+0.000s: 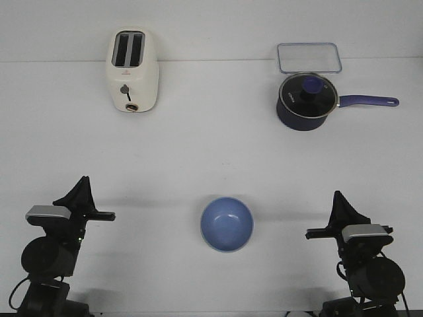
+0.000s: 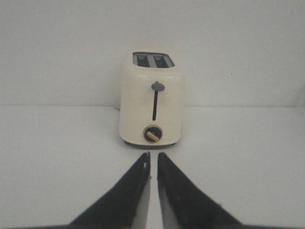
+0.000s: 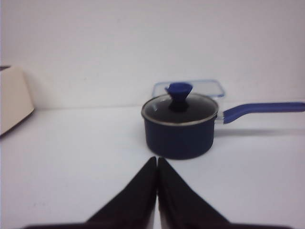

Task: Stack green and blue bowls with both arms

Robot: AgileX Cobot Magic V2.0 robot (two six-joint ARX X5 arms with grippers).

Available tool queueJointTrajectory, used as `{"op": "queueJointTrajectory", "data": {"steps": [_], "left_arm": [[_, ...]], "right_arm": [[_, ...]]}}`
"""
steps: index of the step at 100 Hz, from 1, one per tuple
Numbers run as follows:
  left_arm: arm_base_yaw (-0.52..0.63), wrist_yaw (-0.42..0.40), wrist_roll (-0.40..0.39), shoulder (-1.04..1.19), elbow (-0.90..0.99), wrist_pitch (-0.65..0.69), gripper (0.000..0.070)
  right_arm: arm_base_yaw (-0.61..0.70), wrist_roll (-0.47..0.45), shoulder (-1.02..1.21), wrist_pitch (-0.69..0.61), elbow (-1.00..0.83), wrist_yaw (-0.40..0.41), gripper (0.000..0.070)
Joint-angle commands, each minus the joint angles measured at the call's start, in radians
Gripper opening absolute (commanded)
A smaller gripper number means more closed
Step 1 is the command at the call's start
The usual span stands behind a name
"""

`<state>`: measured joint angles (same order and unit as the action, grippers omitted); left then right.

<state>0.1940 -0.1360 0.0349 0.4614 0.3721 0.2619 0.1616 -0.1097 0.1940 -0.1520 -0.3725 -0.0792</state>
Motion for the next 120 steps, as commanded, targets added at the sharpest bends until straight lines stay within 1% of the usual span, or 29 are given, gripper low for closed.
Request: {"op": "queueJointTrajectory", "data": {"steps": [1,75,90,100,109,120], "left_arm": [[0.002,-0.002,-0.016,-0.003,0.010,0.014,0.0013],[0.002,-0.003,-0.023,-0.031,0.004,0.021,0.0015],[-0.021,0.000,-0.027,-0.113,-0.087,0.024,0.0015],[-0.062,0.035,-0.023,-0.191,-0.180,0.018,0.0015],[-0.097,0.077,-0.023,-0.275,-0.237,-0.019,0.0015],[-0.127,0.080,-0.023,-0.368,-0.279,-0.080,0.0015]], "right_arm": [[0.001,-0.002,-0.004,0.011,-0.006,-0.001,0.0000],[0.001,-0.001,-0.003,0.011,-0.006,-0.001,0.0000],[0.001,-0.002,-0.003,0.011,-0.006,-0.001,0.0000],[0.001,-0.002,-0.003,0.011,-0.006,-0.001,0.0000],[0.001,-0.002,-0.003,0.011,-0.006,-0.001,0.0000],[0.001,-0.002,-0.003,0.011,-0.006,0.000,0.0000]]}}
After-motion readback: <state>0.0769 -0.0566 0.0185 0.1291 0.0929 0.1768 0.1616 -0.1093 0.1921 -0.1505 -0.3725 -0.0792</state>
